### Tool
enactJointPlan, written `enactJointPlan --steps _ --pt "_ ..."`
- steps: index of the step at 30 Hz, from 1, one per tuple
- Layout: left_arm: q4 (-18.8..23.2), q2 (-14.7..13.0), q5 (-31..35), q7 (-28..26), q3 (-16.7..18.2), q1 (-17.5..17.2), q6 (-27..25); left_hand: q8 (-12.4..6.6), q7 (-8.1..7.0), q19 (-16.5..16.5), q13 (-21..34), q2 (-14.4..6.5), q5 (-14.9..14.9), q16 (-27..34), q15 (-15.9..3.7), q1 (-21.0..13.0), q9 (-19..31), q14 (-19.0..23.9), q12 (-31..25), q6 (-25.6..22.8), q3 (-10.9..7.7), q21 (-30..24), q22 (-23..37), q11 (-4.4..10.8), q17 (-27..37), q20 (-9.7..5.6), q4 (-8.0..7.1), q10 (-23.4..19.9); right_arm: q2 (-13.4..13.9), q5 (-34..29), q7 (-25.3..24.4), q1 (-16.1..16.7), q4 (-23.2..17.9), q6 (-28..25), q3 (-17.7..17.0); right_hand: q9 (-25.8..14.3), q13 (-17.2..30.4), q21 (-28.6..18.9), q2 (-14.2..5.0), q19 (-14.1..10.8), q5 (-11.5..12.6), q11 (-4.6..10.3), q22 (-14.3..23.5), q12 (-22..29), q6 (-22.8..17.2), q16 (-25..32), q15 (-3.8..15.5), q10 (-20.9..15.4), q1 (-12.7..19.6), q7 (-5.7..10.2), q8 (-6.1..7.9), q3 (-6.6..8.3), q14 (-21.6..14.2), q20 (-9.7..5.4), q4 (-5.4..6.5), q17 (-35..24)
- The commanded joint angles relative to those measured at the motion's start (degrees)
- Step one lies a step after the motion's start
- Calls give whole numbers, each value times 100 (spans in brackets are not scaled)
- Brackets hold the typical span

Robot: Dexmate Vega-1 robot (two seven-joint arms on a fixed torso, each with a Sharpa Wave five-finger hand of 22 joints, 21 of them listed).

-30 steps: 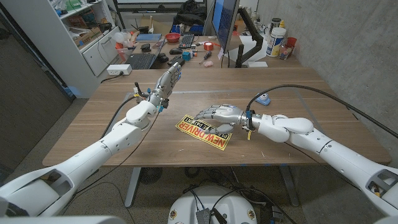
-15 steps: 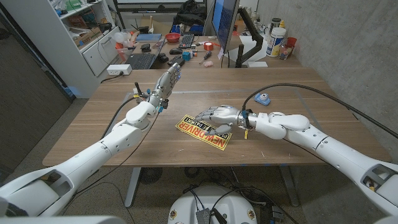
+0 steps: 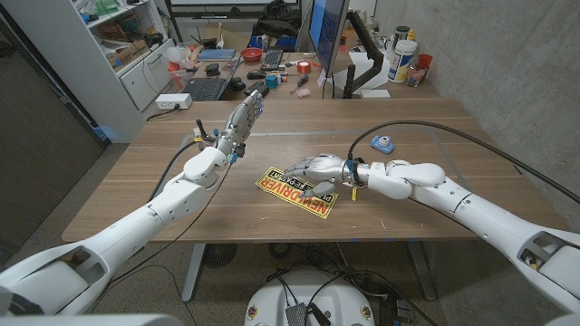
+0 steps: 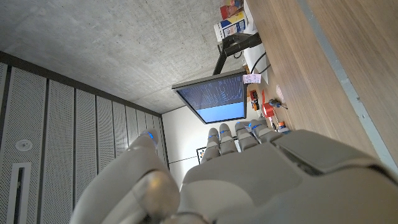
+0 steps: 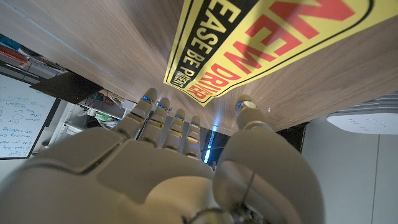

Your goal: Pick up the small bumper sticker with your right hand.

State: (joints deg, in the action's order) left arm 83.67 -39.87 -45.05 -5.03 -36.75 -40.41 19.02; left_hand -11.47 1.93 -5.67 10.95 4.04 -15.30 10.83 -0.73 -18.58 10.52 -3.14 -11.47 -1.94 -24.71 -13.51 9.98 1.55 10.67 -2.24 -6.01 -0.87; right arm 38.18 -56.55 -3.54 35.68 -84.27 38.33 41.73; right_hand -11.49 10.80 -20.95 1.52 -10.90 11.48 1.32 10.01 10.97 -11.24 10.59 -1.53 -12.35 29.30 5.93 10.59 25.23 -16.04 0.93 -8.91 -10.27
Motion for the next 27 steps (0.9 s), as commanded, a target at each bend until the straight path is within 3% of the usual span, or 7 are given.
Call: enactJointPlan --steps 1,27 --pt "-77 32 -26 58 44 48 68 10 1 19 -5 -55 -5 3 9 -37 19 -32 -20 -58 26 25 27 25 0 -93 14 -19 -97 -19 316 -195 164 -66 163 5 10 7 48 -18 53 3 12 -5 20 -3 -3 31 27 3 -2 1 8 64 5 -14" --pt "-356 230 -40 280 135 97 151 10 4 0 -5 -67 -2 4 2 -38 19 -32 -20 -68 50 68 29 23 0 -77 17 -22 -290 73 853 -591 729 -4 507 6 9 58 70 -61 78 -79 16 34 42 18 -5 38 40 -12 28 4 -22 96 23 -16"
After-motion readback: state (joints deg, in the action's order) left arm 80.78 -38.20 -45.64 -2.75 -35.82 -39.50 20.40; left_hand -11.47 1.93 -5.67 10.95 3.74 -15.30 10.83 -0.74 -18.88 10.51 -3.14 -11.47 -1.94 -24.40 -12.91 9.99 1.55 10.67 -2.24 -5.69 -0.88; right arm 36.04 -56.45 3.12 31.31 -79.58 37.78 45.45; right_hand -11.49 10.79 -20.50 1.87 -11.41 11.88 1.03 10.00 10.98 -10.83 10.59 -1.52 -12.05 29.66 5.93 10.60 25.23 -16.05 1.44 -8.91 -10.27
